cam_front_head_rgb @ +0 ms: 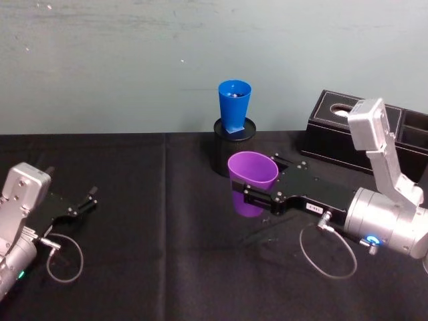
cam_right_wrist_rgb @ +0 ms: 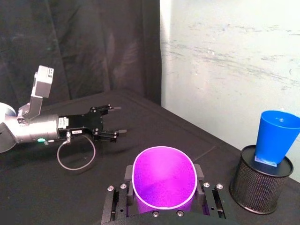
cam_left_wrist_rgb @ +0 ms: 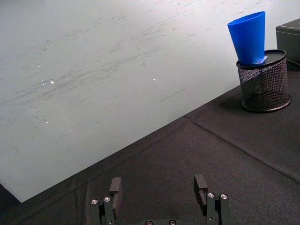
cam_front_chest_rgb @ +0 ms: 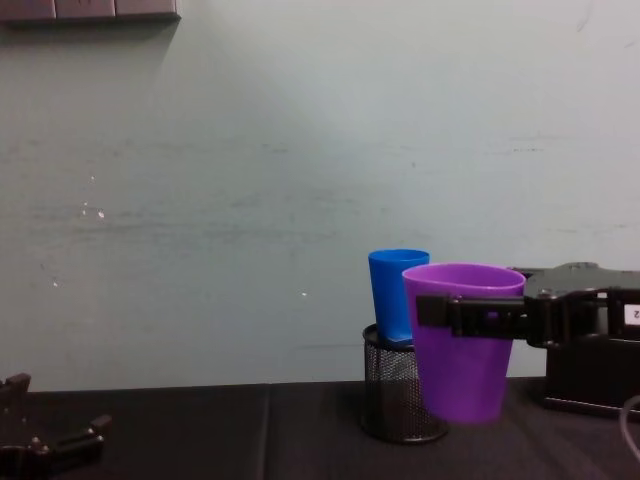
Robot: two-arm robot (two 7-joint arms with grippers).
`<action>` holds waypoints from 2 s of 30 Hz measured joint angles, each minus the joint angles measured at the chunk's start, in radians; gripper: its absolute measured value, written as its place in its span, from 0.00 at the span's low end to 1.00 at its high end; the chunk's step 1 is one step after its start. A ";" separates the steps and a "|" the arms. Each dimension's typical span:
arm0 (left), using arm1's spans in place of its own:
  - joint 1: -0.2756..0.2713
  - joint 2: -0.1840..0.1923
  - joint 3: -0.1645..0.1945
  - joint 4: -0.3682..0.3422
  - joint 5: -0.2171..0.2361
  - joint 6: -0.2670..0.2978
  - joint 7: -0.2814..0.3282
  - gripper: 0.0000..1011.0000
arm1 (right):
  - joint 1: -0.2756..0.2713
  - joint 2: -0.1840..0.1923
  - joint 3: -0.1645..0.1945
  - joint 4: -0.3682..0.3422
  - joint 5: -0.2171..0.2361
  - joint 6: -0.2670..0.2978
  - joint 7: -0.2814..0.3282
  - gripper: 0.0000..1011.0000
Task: Pick up one cup with a gripper and tap it against the other cup.
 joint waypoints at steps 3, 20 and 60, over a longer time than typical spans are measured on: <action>0.000 0.000 0.000 0.000 0.000 0.000 0.000 0.99 | 0.005 0.005 -0.001 -0.006 0.009 0.009 -0.004 0.71; 0.000 0.000 0.000 0.000 0.000 0.000 0.000 0.99 | 0.015 0.021 -0.010 -0.022 0.014 0.022 -0.007 0.71; 0.000 0.000 0.000 0.000 0.000 0.000 0.000 0.99 | 0.013 0.018 -0.008 -0.018 0.012 0.018 -0.006 0.71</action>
